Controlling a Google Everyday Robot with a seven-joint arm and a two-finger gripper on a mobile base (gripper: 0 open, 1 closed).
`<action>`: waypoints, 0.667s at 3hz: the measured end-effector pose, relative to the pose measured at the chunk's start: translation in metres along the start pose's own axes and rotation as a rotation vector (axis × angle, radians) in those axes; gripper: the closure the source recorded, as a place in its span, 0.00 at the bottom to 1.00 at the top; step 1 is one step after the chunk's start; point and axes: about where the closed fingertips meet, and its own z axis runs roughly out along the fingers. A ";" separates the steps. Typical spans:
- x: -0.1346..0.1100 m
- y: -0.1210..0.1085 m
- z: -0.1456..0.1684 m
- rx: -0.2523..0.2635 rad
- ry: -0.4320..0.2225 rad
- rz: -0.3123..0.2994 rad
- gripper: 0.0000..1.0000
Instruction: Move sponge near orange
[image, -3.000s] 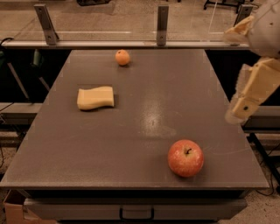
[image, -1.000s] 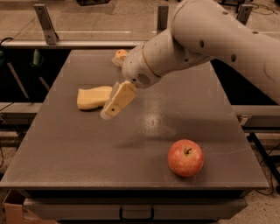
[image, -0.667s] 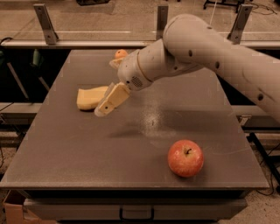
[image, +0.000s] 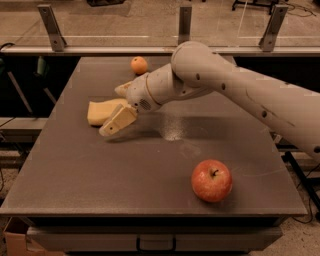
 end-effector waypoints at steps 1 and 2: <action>0.002 -0.005 0.003 0.006 -0.016 0.015 0.39; -0.013 -0.012 -0.025 0.056 -0.042 -0.010 0.63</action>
Offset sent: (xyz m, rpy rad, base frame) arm 0.0121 -0.0466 0.0671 0.0675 -0.1220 -0.0878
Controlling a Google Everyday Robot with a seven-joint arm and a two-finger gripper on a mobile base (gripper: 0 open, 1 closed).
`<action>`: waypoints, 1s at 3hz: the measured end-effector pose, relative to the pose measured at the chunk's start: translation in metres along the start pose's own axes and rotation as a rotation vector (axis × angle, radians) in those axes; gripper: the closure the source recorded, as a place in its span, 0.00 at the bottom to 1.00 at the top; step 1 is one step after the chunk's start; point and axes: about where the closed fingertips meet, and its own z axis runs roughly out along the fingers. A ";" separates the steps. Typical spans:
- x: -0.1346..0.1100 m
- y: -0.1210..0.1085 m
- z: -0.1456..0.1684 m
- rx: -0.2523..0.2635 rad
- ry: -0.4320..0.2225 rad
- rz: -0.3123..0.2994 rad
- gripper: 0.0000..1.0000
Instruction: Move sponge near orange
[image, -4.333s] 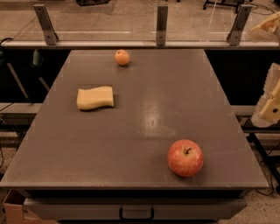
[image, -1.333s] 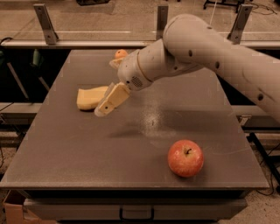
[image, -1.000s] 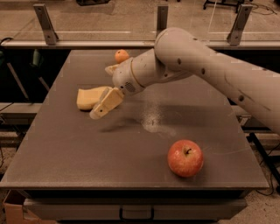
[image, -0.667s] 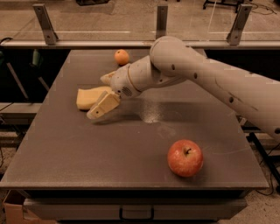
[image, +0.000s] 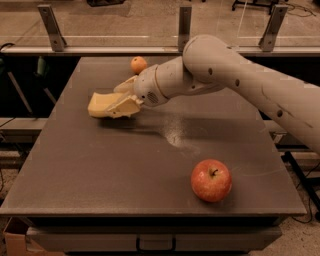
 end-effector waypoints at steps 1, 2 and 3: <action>-0.010 -0.008 -0.055 0.091 0.014 -0.041 0.86; -0.012 -0.007 -0.056 0.094 0.015 -0.045 1.00; -0.012 -0.007 -0.056 0.094 0.015 -0.045 1.00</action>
Offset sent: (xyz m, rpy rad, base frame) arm -0.0030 -0.0375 0.0317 -0.0180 -0.0686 -0.0533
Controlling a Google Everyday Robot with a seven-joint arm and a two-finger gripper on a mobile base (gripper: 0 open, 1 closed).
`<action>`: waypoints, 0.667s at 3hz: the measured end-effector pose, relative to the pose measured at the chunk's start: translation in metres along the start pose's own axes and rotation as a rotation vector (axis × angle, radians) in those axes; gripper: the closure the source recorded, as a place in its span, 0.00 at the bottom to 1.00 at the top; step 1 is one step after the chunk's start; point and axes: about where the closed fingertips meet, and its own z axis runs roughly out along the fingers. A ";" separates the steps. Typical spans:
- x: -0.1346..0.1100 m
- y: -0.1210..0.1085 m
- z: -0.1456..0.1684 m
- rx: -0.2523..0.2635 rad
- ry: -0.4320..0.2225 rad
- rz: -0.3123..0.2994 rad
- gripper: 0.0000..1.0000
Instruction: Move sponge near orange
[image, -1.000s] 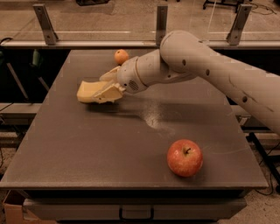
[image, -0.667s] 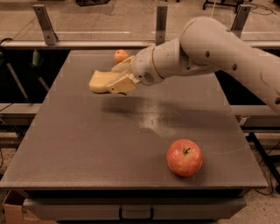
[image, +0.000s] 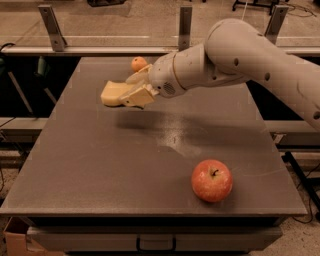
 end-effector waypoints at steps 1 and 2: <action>0.015 -0.028 -0.018 0.073 0.043 -0.023 1.00; 0.039 -0.074 -0.055 0.191 0.064 -0.046 1.00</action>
Offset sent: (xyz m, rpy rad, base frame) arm 0.1008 -0.1577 0.0243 -0.0862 -0.2258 -0.2810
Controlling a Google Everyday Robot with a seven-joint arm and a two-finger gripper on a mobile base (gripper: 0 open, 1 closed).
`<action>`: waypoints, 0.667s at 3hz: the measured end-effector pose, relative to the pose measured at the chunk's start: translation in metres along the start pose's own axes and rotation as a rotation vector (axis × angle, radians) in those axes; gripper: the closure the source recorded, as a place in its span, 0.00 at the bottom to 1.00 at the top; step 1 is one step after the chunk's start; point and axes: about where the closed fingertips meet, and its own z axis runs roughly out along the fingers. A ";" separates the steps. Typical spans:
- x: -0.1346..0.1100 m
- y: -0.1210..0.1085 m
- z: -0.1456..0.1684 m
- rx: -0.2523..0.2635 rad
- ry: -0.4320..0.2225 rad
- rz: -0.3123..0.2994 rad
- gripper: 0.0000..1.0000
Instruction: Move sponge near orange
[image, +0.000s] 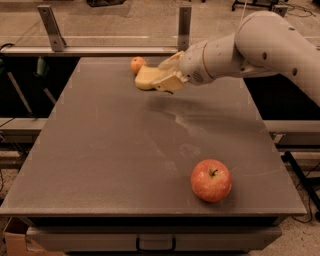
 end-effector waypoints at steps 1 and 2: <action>0.025 -0.046 -0.014 0.074 0.000 -0.003 1.00; 0.044 -0.086 -0.006 0.118 -0.030 0.008 1.00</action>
Offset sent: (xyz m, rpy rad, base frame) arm 0.1225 -0.0887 -0.0068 0.0824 -0.1079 -0.1319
